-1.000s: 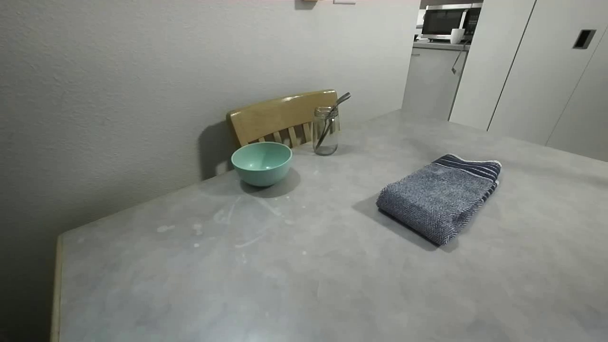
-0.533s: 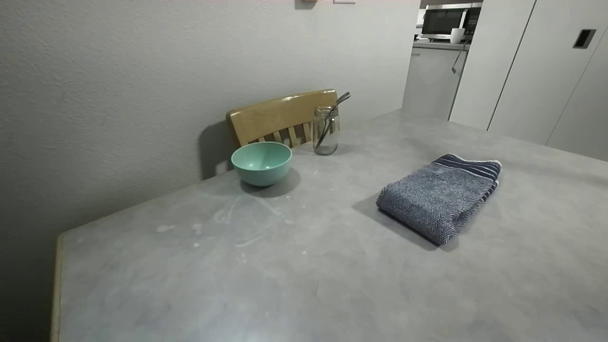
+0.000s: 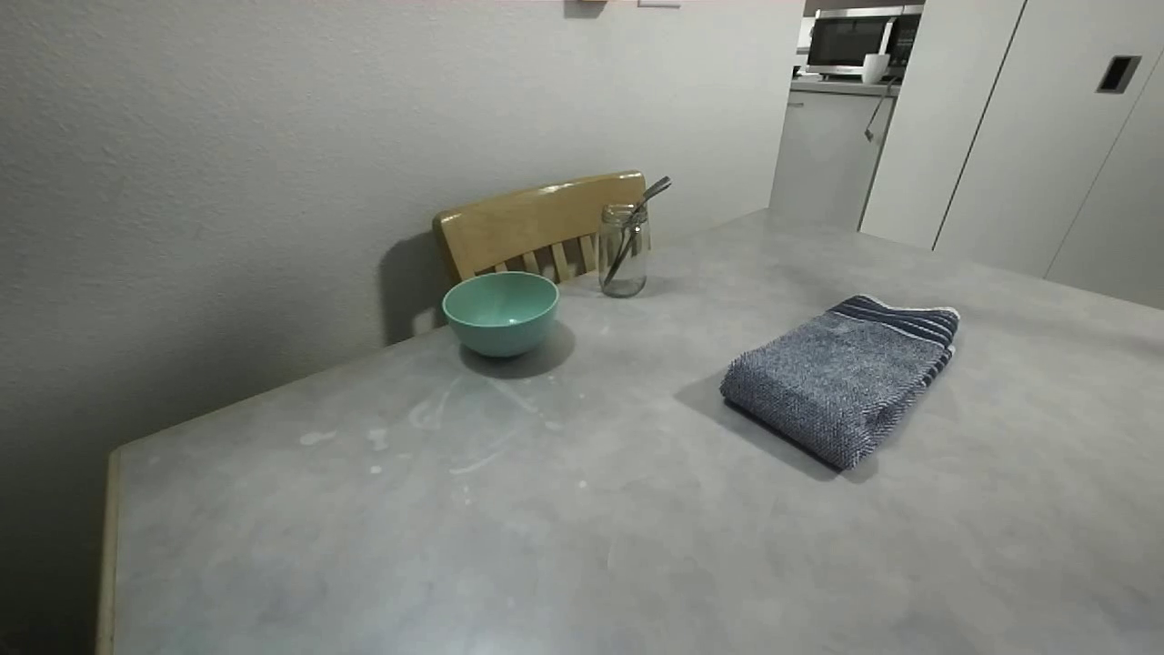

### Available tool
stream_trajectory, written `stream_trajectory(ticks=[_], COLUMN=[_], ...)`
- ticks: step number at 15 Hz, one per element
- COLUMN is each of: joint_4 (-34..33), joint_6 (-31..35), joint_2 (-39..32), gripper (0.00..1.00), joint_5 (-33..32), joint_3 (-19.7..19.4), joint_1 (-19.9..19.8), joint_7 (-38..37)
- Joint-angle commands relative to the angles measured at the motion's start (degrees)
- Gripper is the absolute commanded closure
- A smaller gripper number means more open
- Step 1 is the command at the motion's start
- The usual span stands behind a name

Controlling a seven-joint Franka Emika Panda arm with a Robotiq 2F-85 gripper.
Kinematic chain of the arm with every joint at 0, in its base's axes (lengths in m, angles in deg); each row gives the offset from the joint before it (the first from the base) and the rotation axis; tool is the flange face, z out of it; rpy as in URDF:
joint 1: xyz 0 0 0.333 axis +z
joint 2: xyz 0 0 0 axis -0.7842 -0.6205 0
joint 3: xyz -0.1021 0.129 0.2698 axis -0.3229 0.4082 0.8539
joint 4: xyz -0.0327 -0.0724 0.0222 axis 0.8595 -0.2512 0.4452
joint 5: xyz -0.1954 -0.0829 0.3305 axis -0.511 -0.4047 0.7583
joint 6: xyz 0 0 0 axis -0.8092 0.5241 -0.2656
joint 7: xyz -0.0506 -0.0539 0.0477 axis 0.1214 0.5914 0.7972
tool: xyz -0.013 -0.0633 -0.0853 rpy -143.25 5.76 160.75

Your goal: Unfold the towel from right to left

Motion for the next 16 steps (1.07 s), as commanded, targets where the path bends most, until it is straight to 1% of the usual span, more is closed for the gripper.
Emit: stream_trajectory(ticks=[1,3,6,10,16], joint_4=[-0.78,-2.26,-2.97,-3.95,-6.86], joint_6=[-0.23,-0.43,-0.65,0.77,0.75], joint_2=[-1.52,-3.83,-4.38,-7.02,-14.60], gripper=[0.00,0.00,0.00,0.00,0.00], joint_5=[1.26,2.17,2.24,3.39,6.62], joint_3=[0.53,0.04,0.07,-0.30,-0.48], joint_1=[-1.27,-1.53,-1.56,-1.64,-2.91], joint_7=[2.02,3.91,4.04,4.87,6.37])
